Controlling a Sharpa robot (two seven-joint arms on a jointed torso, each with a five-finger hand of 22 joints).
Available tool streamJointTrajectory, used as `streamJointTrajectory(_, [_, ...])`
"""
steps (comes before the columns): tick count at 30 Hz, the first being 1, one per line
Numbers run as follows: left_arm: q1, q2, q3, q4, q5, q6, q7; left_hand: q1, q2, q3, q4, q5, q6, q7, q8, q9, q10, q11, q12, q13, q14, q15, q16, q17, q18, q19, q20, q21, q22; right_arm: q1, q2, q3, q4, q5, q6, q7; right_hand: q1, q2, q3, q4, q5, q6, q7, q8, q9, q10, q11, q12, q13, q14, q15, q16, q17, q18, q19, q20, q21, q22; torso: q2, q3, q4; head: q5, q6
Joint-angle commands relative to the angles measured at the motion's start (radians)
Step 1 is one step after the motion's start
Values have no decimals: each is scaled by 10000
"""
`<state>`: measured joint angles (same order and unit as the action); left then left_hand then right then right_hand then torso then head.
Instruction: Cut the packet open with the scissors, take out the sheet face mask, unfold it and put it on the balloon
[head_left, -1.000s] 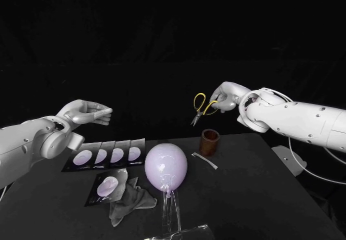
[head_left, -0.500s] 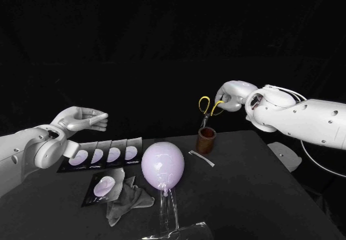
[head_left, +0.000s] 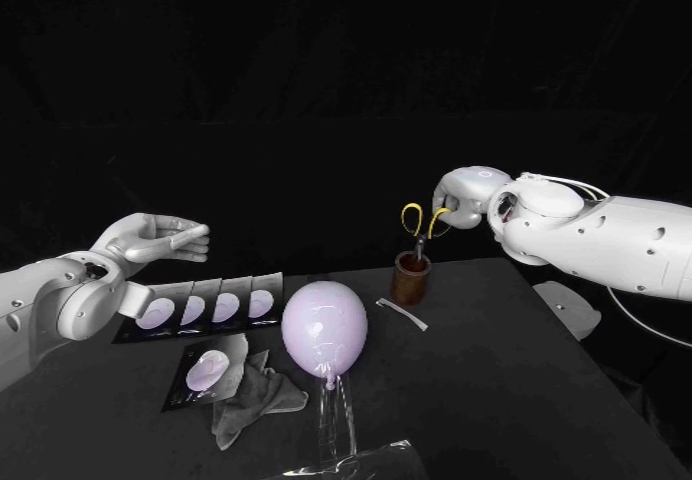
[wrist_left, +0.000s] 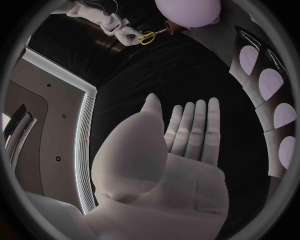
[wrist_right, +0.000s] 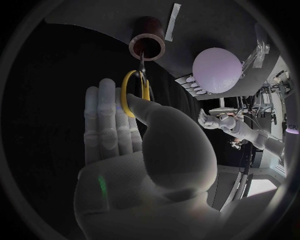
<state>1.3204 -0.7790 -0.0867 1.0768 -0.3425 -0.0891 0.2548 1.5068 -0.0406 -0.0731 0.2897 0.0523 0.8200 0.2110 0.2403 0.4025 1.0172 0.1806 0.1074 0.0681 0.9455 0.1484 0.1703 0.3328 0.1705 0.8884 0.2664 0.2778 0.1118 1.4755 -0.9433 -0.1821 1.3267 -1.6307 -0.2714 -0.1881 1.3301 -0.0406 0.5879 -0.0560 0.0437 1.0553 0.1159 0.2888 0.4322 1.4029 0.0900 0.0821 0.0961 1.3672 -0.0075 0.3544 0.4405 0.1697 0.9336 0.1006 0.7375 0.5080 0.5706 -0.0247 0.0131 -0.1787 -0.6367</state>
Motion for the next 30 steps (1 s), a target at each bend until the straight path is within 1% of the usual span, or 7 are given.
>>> streamJointTrajectory(1, [5,-13,13,72,195,-31,181,69,0,-55,-10,-36,62,225,48,-11,81,13,44,-4,84,-18,67,10,140,50,-12,43,0,-78,93,1,-78,-614,280,-227,40,104,-4,56,46,70,-23,33,13,823,-510,7,16,12,-37,68,15,77,-54,-10,21,6,12,1,-2,-22,-17])
streamJointTrajectory(14, [4,-103,13,186,222,35,176,82,12,-58,-11,-36,74,223,50,-14,95,11,46,-4,88,-20,68,11,140,56,-14,45,-1,-834,725,-2,-647,-430,-143,-39,114,43,154,77,46,-50,39,-32,46,630,-451,-153,-29,-176,5,-68,83,78,-127,4,-4,15,1,-2,-1,38,-80])
streamJointTrajectory(20, [4,-131,12,207,228,92,149,89,18,-59,-12,-36,81,223,51,-16,102,10,46,-4,88,-22,68,11,140,60,-16,46,-2,-1040,908,-3,-923,140,-256,191,-836,-1065,-81,568,54,-1022,469,-647,-141,-1188,90,-325,-385,-1570,604,-940,-112,-207,-970,358,-686,-294,-7,-7,-5,37,-104])
streamJointTrajectory(23, [4,-136,12,211,230,119,140,91,21,-61,-11,-36,83,224,51,-17,103,10,45,-5,87,-21,67,11,141,62,-17,47,-2,-1109,946,-3,-997,346,-186,233,-1409,-1978,-921,1018,67,-1961,906,-1234,-369,-2726,620,-141,-380,-2895,1186,-1730,-393,-409,-1710,697,-1652,-845,-9,-6,-11,52,-100])
streamJointTrajectory(24, [3,-138,12,213,231,126,137,91,21,-61,-11,-36,83,224,51,-17,103,10,45,-5,87,-21,67,11,141,62,-17,47,-2,-1126,951,-3,-1009,386,-170,239,-1338,-1941,-1605,1188,74,-2288,972,-1423,-443,-3347,739,-108,-358,-3430,1358,-2047,-526,-451,-1777,821,-1896,-1007,-9,-6,-11,52,-100])
streamJointTrajectory(25, [3,-141,11,214,232,133,134,91,21,-61,-11,-36,83,224,51,-17,103,10,45,-5,87,-21,67,11,141,62,-17,47,-2,-1143,952,-4,-1018,424,-159,244,-434,-1186,-3658,1594,82,-2473,959,-1537,-478,-3820,789,-170,-279,-3702,1684,-2260,-667,-257,-1634,863,-2296,-1317,-8,-3,-9,51,-101])
streamJointTrajectory(30, [3,-159,10,217,235,152,125,91,21,-61,-11,-36,83,224,51,-17,103,10,45,-5,87,-21,67,11,141,62,-17,47,-2,-1181,908,-4,-989,489,-211,246,992,-1894,-6087,3544,139,-3044,674,-1868,-602,-4620,1216,-211,-344,-4390,1782,-2729,-1003,-341,-1627,1280,-3012,-1829,-7,4,-16,38,-103])
